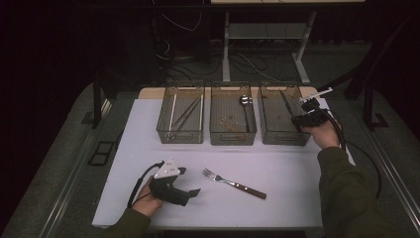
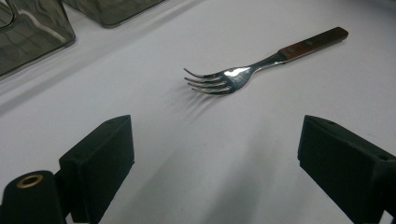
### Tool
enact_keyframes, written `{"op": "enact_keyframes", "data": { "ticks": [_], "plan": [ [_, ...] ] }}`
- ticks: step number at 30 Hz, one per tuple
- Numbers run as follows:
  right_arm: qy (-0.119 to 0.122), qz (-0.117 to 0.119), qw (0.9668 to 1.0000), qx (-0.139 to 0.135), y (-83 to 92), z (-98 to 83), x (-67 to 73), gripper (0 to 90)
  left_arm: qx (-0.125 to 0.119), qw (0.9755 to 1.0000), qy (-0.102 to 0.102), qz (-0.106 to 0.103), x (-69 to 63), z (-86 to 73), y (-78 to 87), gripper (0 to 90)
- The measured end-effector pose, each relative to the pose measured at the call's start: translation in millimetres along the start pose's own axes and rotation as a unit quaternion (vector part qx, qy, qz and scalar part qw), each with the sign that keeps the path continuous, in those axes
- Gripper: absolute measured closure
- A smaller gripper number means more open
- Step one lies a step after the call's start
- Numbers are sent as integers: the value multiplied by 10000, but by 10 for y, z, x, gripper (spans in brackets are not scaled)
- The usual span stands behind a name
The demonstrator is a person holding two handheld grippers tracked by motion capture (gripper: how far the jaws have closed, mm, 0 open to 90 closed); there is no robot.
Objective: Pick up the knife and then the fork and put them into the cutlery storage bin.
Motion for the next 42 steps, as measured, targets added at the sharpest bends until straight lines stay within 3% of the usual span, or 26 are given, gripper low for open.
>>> {"op": "enact_keyframes", "data": {
  "ticks": [2, 10, 16, 24, 34, 42],
  "plan": [
    [3, -31, 10000, 18, -5, 4, 5, 738, 6, 10000, 6, -1, 0, -2, 0, 94],
    [-174, 192, 9985, -473, 184, 103, 63, 591, -10, 10000, 13, 6, -4, 2, 4, 94],
    [-272, 358, 9931, -1086, 414, 100, 198, 455, 2, 10000, 46, 27, 11, -1, 4, 94],
    [47, 589, 9883, -1405, 618, 33, 510, 376, -12, 10000, 53, 53, 18, -1, 5, 94],
    [186, 1173, 9784, -1694, 739, -103, 938, 281, -10, 10000, 53, 80, 22, -6, 5, 94],
    [337, 1578, 9700, -1818, 778, -247, 1229, 278, -41, 9999, -61, 120, 18, -4, 13, 96]
  ]
}}
Point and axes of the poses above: each handheld gripper's, and its own axes: y roughly backward along the jaws, z roughly out of its top, x roughly to its left, the point moved 8 cm from there along -y, roughly forward along the jaws, and after that the axes turned 8 degrees about y, right-handed, at the moved point
